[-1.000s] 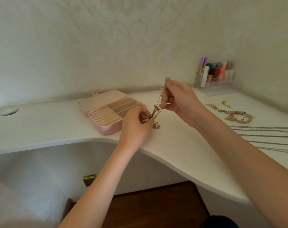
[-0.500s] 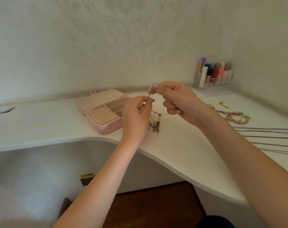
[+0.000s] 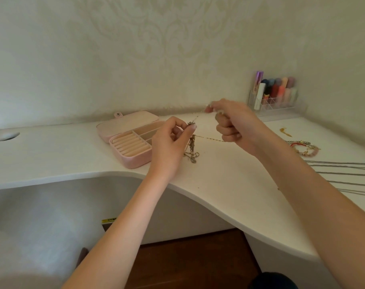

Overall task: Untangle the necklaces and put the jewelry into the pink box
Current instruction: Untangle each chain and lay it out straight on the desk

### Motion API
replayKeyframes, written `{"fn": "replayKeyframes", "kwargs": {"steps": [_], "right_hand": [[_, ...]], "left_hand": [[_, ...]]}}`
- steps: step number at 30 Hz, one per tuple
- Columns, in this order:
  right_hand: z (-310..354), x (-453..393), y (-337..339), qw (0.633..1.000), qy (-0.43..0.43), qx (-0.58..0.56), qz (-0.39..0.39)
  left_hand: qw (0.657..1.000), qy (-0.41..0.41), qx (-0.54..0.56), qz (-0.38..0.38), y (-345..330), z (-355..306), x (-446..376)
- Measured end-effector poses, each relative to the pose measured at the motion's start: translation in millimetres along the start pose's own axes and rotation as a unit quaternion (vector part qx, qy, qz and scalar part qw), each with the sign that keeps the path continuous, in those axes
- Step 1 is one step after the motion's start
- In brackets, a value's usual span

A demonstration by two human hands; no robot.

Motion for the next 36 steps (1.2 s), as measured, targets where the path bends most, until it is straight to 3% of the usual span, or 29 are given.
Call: {"fn": "replayKeyframes", "kwargs": {"steps": [3, 11, 20, 27, 33, 36], "right_hand": [[-3, 3, -2, 0.982, 0.0, 0.187, 0.039], [-7, 2, 4, 0.956, 0.03, 0.292, 0.021], [-11, -6, 3, 0.95, 0.053, 0.306, -0.013], [-11, -2, 2, 0.94, 0.084, 0.327, 0.044], [-10, 1, -7, 0.966, 0.068, 0.248, 0.022], [-13, 0, -12, 0.99, 0.024, 0.133, 0.025]], "left_hand": [[1.0, 0.006, 0.02, 0.005, 2, 0, -1], [0.997, 0.024, 0.068, -0.006, 4, 10, -5], [0.998, 0.009, 0.053, -0.04, 6, 7, -3], [0.996, 0.011, 0.08, -0.04, 4, 10, -3], [0.975, 0.074, 0.209, 0.018, 0, 13, -6], [0.966, 0.089, 0.238, 0.034, 0, 14, -4]]}}
Point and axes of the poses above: each hand's wrist, its own x-axis away from the middle knuckle, its own y-axis out of the back of the hand, z = x × y, the point moved 3 cm from there along -x, towards the middle knuckle, and after that the axes turned 4 degrees about z, right-handed, at the moved point
